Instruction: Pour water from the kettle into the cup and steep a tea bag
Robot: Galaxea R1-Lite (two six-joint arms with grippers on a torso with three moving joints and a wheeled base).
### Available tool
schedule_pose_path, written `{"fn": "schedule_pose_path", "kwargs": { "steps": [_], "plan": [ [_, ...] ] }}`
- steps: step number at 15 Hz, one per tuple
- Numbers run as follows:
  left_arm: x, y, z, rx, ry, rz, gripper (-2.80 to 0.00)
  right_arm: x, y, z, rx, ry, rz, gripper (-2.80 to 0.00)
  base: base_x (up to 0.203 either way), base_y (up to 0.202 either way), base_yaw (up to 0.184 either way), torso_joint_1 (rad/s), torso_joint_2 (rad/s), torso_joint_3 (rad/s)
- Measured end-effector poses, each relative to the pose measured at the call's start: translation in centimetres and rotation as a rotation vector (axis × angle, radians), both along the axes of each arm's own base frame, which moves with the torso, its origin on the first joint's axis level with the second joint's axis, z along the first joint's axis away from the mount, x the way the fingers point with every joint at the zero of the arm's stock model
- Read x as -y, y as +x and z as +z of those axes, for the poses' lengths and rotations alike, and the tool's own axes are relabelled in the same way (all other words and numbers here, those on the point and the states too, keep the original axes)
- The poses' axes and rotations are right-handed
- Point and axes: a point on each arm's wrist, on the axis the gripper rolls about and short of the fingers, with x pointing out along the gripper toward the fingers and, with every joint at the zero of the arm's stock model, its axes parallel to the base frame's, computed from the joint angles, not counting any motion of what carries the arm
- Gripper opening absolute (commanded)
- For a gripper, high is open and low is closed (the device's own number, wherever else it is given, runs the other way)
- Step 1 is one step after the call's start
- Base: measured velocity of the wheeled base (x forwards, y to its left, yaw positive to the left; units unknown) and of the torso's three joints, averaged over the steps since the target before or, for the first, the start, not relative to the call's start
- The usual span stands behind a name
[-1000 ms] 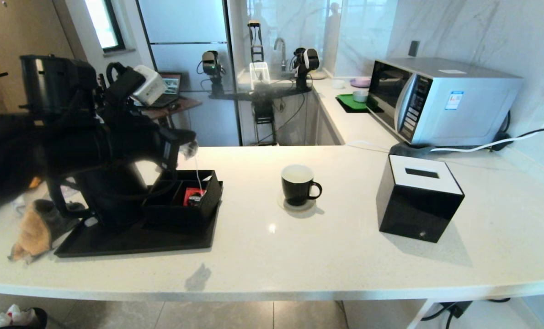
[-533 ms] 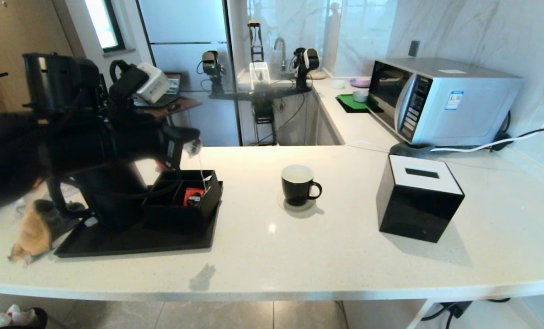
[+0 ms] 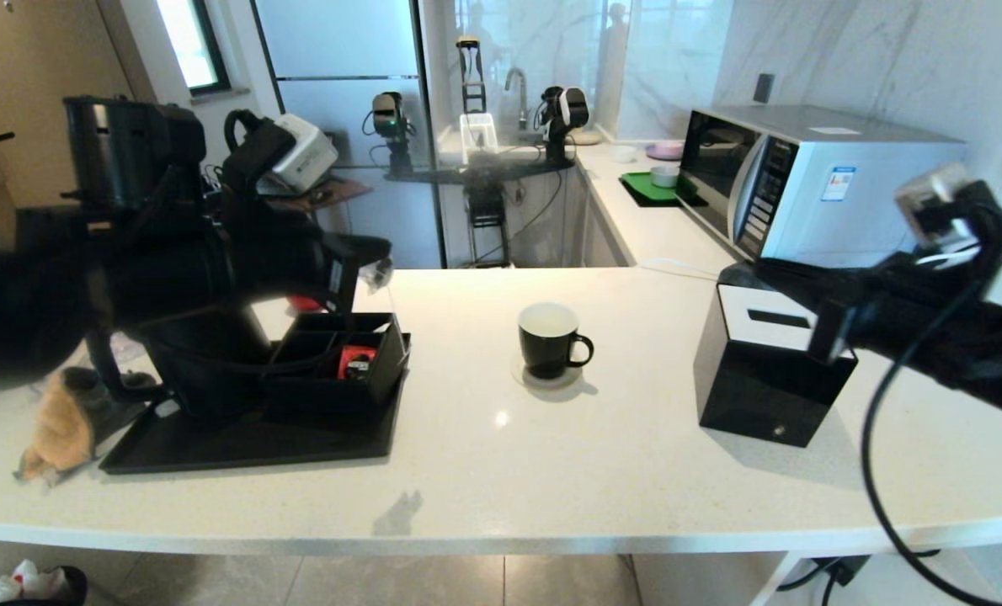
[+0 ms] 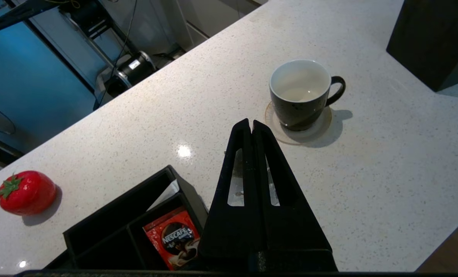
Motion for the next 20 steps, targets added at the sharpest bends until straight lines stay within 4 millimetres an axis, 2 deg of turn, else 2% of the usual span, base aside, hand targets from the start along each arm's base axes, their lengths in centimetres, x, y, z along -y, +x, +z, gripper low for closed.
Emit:
{"fn": "schedule_pose_path", "kwargs": {
  "steps": [2, 4, 6, 8, 9, 13, 20],
  "plan": [
    [0.2, -0.1, 0.0, 0.003, -0.001, -0.007, -2.8, -4.2, 3.1, 0.3, 0.01, 0.047, 0.124, -2.8, 0.0, 0.0, 0.0, 0.0, 0.0, 0.0],
    [0.4, 0.0, 0.3, 0.03, -0.011, -0.011, -2.8, -8.4, 4.6, -0.2, -0.028, 0.101, 0.235, -2.8, 0.0, 0.0, 0.0, 0.0, 0.0, 0.0],
    [0.6, 0.1, 0.5, 0.055, -0.022, -0.013, -2.8, -11.6, 5.0, -1.2, -0.069, 0.125, 0.315, -2.8, 0.0, 0.0, 0.0, 0.0, 0.0, 0.0],
    [0.9, 0.0, 0.5, 0.058, -0.024, -0.023, -2.8, -14.0, 4.5, -2.1, -0.111, 0.131, 0.396, -2.8, 0.0, 0.0, 0.0, 0.0, 0.0, 0.0],
    [1.1, -0.1, 0.4, 0.058, -0.024, -0.03, -2.8, -14.8, 4.2, -2.4, -0.128, 0.134, 0.429, 0.0, 0.0, 0.0, 0.0, 0.0, 0.0, 0.0],
    [2.2, -0.5, 0.4, 0.058, -0.027, -0.067, -2.8, -16.3, 4.1, -3.8, -0.172, 0.133, 0.467, 0.0, 0.0, 0.0, 0.0, 0.0, 0.0, 0.0],
    [3.6, -1.1, 0.5, 0.062, -0.031, -0.12, -2.8, -18.3, 4.1, -4.9, -0.18, 0.186, 0.511, 0.0, 0.0, 0.0, 0.0, 0.0, 0.0, 0.0]
  ]
}}
